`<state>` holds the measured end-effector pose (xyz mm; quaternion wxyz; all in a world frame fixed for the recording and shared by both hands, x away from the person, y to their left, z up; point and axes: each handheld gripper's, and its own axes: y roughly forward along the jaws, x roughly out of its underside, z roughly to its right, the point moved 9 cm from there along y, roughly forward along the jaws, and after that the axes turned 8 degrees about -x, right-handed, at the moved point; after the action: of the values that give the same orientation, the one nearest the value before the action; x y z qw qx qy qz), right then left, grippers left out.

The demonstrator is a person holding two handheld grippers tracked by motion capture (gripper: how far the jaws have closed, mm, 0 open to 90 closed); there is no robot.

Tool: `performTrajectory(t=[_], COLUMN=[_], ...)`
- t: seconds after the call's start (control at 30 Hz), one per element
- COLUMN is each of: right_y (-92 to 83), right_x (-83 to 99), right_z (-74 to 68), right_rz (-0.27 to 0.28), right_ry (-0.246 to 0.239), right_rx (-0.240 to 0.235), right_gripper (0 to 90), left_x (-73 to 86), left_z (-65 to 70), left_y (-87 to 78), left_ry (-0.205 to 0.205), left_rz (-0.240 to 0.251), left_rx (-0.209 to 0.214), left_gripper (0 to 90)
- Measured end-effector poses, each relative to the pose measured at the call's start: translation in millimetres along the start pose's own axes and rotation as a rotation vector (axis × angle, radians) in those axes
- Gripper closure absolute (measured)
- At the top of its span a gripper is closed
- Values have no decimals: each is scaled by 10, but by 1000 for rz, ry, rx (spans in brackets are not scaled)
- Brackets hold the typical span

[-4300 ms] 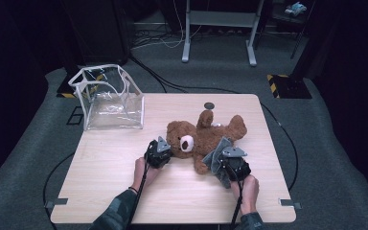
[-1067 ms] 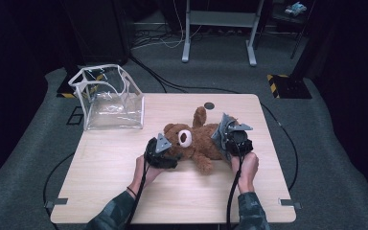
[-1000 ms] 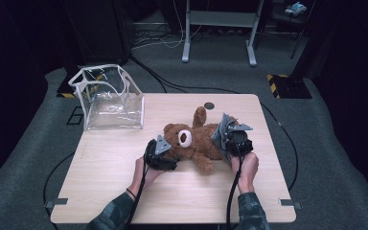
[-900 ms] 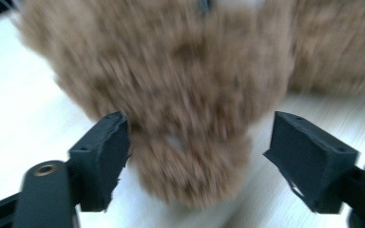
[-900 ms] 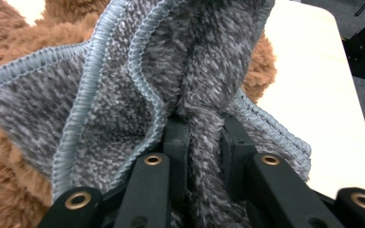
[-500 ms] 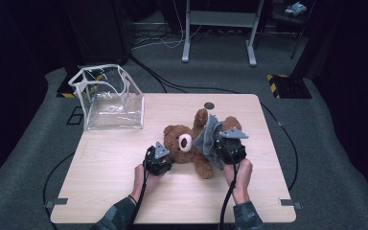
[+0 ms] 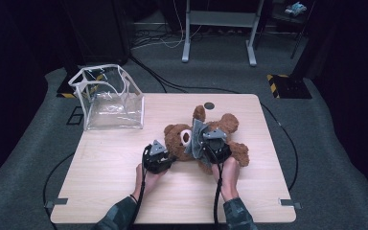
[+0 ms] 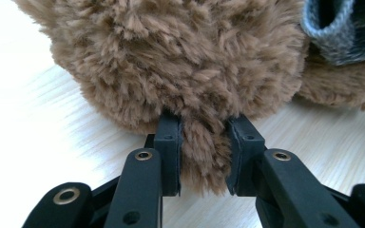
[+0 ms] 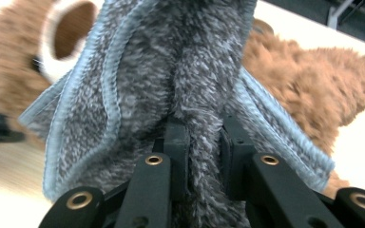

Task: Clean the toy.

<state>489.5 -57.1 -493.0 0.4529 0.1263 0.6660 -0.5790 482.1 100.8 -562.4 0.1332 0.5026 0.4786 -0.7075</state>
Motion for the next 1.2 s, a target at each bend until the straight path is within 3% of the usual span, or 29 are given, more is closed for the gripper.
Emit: performTrajectory(t=[0.1, 0.13, 0.17, 0.2, 0.27, 0.33, 0.5, 0.67, 0.7, 0.73, 0.83, 0.93, 1.03, 1.07, 1.1, 1.13, 1.17, 1.2], right_y=[-72, -72, -89, -73, -52, 98, 174, -23, -23, -137, -240, -433, -493, -521, -512, -512, -438, -396], right_x=[-14, -14, 41, 65, 119, 293, 457, 593, 593, 599, 583, 458, 424, 415, 433, 433, 537, 571], right_z=[-204, -204, -411, -466, -534, -603, -515, -234, -234, -77, 34, 272, 359, 475, 501, 501, 518, 497], right_rz=[10, 10, 5, 4, -15, -73, -123, -164, -164, -136, -111, -33, -26, -26, -34, -34, -80, -79], right_ry=[-42, -42, -81, -104, -109, -145, -134, -112, -112, -85, -64, -48, -31, -30, -33, -33, -59, -65], right_rx=[-29, -29, -57, -61, -58, -51, -20, 15, 15, 40, 55, 111, 145, 190, 201, 201, 214, 198], right_gripper=[766, 766, 765, 764, 764, 764, 767, 772, 772, 773, 773, 773, 774, 776, 777, 777, 778, 778], left_x=[0, 0, 3, 3, 1, 13, 5, 5, 5, 1, 2, 10, 19, 25, 31, 31, 24, 31], left_z=[-1, -1, -7, -7, -10, -36, -46, -72, -72, -75, -74, -73, -74, -75, -82, -82, -73, -76], left_y=[0, 0, 2, 2, 6, 7, 18, 28, 28, 31, 35, 37, 40, 40, 37, 37, 47, 46], left_ry=[-22, -22, -33, -33, -45, -36, -63, -67, -67, -69, -70, -65, -60, -57, -47, -47, -61, -51], left_rz=[5, 5, 3, 3, 8, 0, 14, 20, 20, 24, 25, 20, 19, 14, 10, 10, 21, 15], left_rx=[3, 3, 5, 5, 7, 5, 7, 3, 3, 1, 2, 5, 3, 6, 5, 5, 2, 4], left_gripper=[712, 713, 714, 714, 714, 714, 715, 714, 714, 713, 713, 712, 712, 712, 712, 712, 712, 712])
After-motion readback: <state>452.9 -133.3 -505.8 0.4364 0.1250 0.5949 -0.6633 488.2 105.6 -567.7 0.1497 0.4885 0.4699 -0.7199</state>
